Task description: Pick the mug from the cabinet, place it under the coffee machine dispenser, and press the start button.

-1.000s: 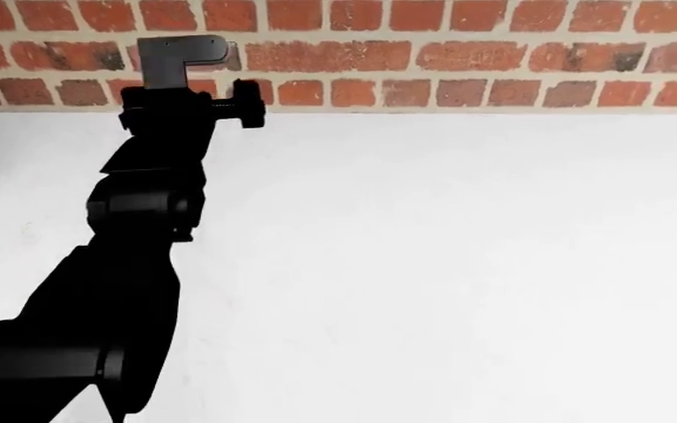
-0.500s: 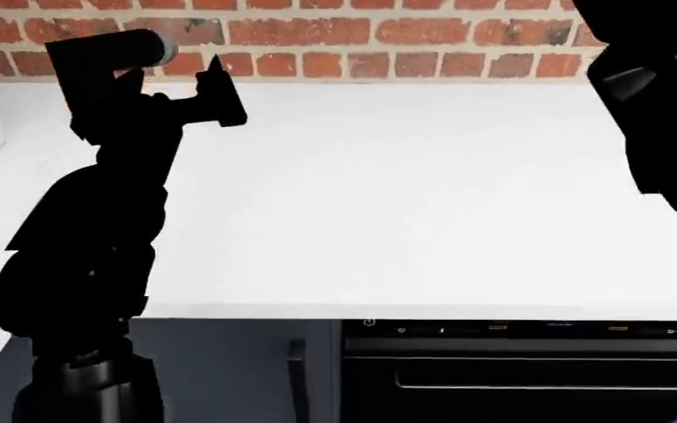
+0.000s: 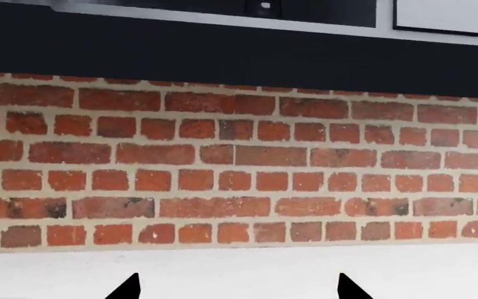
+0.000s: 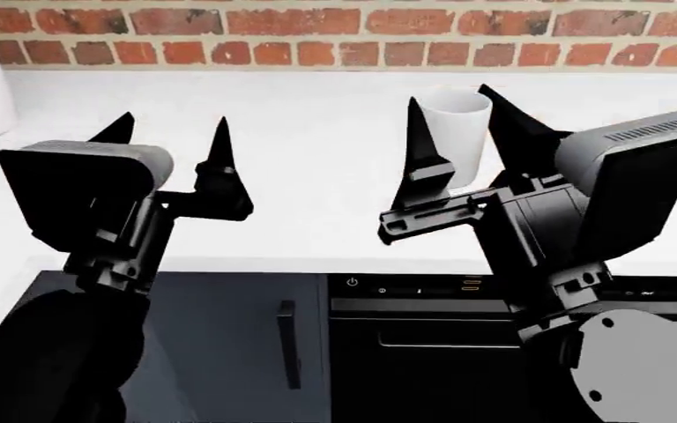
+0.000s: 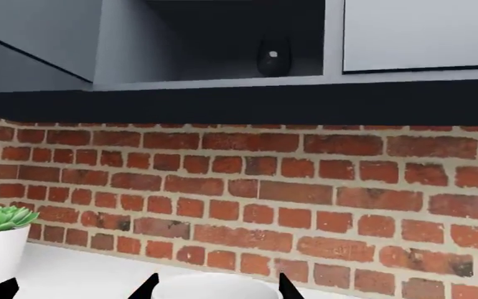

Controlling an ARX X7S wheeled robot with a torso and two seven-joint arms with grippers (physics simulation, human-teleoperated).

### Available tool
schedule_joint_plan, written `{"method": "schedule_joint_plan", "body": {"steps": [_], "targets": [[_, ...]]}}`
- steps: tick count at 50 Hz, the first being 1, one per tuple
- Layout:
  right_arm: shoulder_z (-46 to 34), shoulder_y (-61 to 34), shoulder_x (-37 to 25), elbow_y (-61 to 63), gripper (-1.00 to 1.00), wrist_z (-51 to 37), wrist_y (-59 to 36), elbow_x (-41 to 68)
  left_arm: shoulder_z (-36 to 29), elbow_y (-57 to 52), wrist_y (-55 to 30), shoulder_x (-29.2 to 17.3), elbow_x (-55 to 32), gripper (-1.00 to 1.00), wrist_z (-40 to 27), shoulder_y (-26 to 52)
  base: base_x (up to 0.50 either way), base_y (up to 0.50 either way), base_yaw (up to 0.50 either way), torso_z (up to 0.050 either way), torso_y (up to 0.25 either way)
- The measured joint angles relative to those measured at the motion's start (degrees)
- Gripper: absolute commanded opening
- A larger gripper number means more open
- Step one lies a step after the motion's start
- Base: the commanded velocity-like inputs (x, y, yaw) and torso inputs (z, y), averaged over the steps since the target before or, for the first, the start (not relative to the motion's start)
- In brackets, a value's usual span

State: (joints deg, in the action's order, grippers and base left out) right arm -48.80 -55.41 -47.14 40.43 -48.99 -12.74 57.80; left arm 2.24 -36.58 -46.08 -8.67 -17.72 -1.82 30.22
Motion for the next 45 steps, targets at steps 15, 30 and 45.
{"method": "schedule_joint_plan", "body": {"steps": [15, 30, 45], "targets": [[-2.2, 14.9, -1.8, -2.9, -1.00, 4.1, 11.6, -12.0, -1.3, -5.2, 1.3, -0.6, -0.2, 1.00, -0.7, -5.7, 0.02, 0.00, 0.50, 0.000, 0.000], [-2.9, 17.5, -5.3, 7.5, -1.00, 1.2, 10.5, -17.3, -0.2, -17.4, 0.1, -8.6, -13.8, 1.00, -13.5, -7.2, 0.02, 0.00, 0.50, 0.000, 0.000], [-3.2, 17.2, -7.4, 14.8, -1.00, -1.2, 8.3, -19.0, -9.8, -22.0, 22.0, -28.7, -22.0, 1.00, -32.2, -10.1, 0.02, 0.01, 0.50, 0.000, 0.000]]}}
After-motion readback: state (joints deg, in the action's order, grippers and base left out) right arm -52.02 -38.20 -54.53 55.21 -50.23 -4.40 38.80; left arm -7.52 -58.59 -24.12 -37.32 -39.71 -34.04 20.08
